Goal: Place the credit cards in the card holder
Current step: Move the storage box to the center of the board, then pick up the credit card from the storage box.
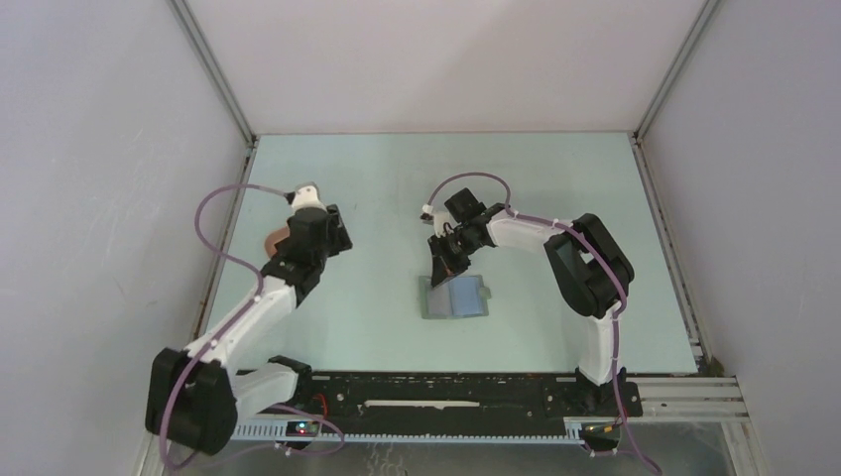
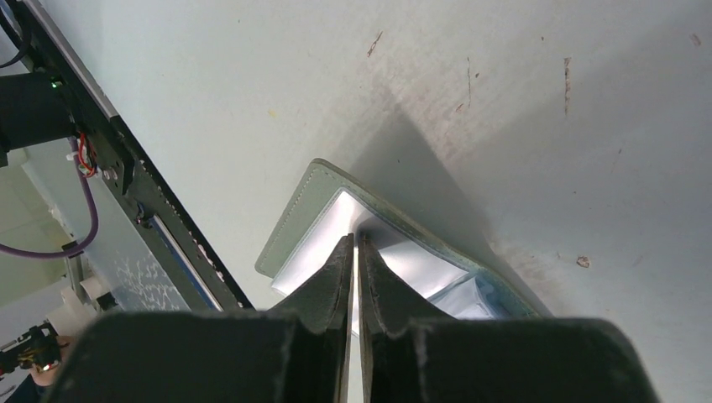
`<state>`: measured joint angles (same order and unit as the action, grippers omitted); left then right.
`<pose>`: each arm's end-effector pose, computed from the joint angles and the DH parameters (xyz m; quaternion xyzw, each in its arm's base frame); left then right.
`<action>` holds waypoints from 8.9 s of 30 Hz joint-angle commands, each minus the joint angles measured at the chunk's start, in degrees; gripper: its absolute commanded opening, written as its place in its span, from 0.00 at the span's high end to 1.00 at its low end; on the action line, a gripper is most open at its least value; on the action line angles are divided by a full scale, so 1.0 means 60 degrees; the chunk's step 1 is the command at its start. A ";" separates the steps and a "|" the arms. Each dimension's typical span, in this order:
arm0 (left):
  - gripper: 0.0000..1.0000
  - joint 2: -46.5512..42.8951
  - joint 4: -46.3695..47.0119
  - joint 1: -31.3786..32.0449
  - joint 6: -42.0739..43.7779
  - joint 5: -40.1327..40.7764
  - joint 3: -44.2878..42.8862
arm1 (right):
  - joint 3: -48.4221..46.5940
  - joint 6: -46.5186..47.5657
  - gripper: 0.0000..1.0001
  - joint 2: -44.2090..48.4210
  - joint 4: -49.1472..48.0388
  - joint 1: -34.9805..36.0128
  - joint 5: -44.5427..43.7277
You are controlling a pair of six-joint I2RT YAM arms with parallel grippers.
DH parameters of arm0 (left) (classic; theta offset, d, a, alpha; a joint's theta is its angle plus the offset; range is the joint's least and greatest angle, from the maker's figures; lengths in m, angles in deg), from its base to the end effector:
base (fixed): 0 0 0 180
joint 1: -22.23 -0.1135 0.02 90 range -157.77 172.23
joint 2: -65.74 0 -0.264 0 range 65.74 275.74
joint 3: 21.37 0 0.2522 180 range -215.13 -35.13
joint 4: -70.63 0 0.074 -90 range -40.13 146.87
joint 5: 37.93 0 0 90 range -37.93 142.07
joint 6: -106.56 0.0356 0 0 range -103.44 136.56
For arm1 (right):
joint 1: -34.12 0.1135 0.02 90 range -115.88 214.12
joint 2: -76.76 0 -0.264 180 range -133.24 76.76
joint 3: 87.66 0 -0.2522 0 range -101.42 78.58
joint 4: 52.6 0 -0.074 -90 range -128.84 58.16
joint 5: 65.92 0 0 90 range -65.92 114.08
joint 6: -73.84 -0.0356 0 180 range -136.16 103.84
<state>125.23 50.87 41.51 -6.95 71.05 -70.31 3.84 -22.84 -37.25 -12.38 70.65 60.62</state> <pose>0.2180 -0.0640 0.2404 -0.1136 0.8519 -0.0459 0.5092 0.3066 0.2535 0.1525 -0.3028 0.8801 0.3585 0.0727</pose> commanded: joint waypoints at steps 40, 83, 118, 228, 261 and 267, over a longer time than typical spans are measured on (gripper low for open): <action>0.57 0.5570 -0.0053 0.0789 -0.0606 -0.4732 -0.2554 | -0.0490 0.0522 0.87 0.0099 0.0467 -0.0222 0.0217; 0.29 0.6631 -0.2107 0.1136 0.4340 0.2555 -0.4052 | -0.0612 0.0629 0.86 0.0040 0.0483 -0.0156 0.0342; 0.89 0.5571 -0.1330 0.1160 0.1225 -0.2338 -0.3524 | -0.0671 0.0703 0.86 0.0194 0.0558 -0.0266 0.0312; 0.43 0.7917 -0.2845 0.1893 0.0413 0.3228 -0.4729 | -0.0708 0.0630 0.85 0.0503 0.0571 -0.0622 0.0543; 0.50 0.7053 -0.3716 0.1031 0.0007 0.2310 -0.4731 | -0.0710 0.0613 0.85 0.0575 0.0556 -0.0691 0.0618; 0.50 0.6555 -0.3555 0.0712 0.0054 0.1453 -0.4437 | -0.0705 0.0620 0.85 0.0633 0.0571 -0.0709 0.0635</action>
<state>169.20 29.52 47.44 -5.62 83.11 -99.12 2.09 -19.45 -37.04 -8.99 66.72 63.59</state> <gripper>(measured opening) 0.498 0.149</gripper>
